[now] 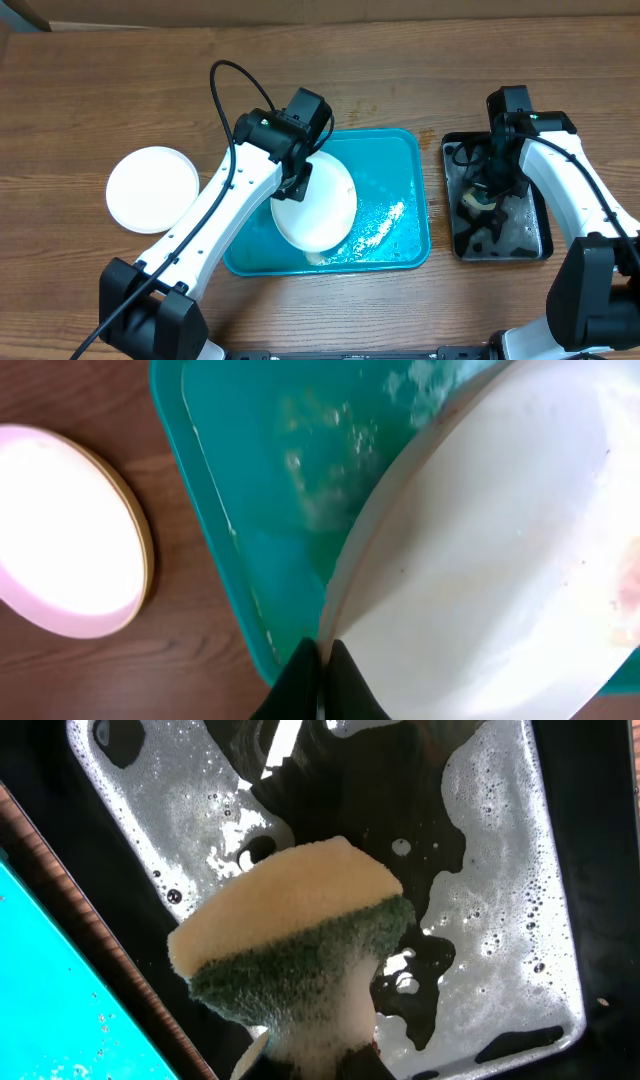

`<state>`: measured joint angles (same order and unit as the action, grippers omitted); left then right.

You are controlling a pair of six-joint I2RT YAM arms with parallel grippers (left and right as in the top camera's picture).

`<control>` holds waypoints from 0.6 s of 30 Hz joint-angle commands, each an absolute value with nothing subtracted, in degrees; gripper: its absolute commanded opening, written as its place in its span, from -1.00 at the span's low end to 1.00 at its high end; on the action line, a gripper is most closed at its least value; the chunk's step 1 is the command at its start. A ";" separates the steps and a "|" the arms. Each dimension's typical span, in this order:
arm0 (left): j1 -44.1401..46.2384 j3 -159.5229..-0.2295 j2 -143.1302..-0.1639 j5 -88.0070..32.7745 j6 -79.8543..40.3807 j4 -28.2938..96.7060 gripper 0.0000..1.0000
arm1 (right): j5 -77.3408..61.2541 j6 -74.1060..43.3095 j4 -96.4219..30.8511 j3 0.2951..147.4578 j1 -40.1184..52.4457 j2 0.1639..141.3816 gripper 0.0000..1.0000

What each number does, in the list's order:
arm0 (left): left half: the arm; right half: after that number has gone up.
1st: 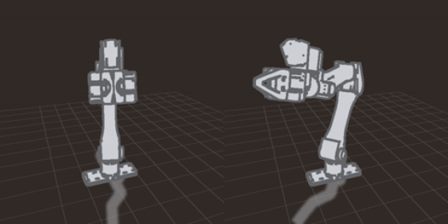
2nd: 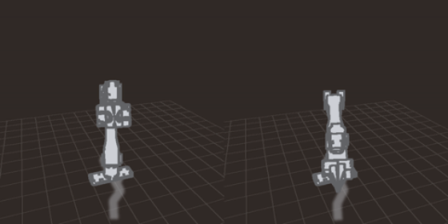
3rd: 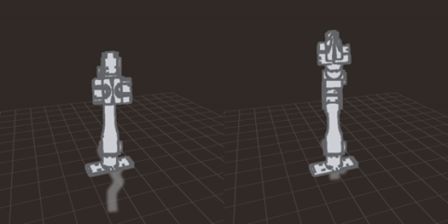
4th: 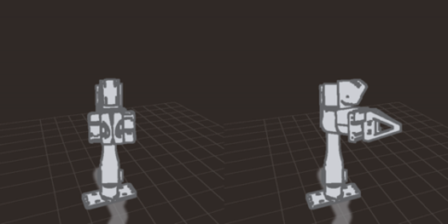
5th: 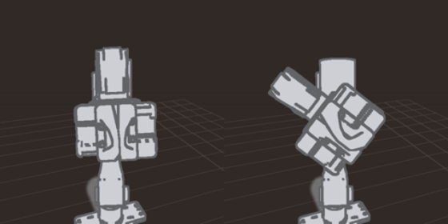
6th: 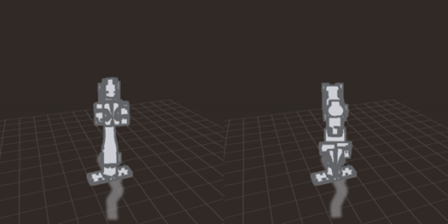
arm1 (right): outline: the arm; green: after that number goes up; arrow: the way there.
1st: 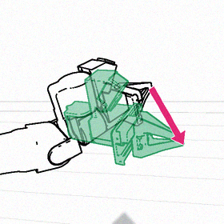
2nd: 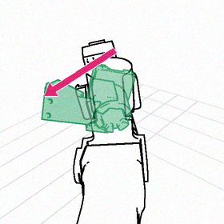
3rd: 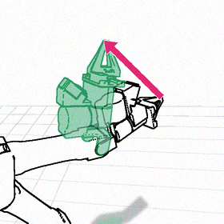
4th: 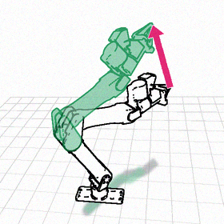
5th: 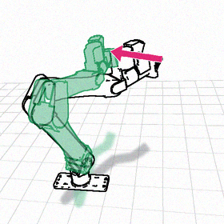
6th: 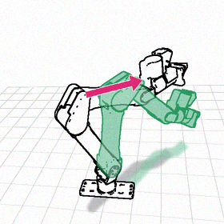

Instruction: Clean dirty plates on tray and stack at the side

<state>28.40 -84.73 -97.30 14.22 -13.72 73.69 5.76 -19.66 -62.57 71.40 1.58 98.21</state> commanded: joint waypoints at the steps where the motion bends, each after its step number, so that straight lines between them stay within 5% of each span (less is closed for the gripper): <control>1: 28.14 -85.45 -97.08 9.17 -11.68 76.07 -0.92 | 5.45 -19.42 -62.46 71.13 1.48 98.17 -0.92; 18: 28.14 -85.23 -98.28 4.89 -14.50 89.78 -0.92 | 5.45 -19.42 -62.96 71.13 1.48 98.17 -0.92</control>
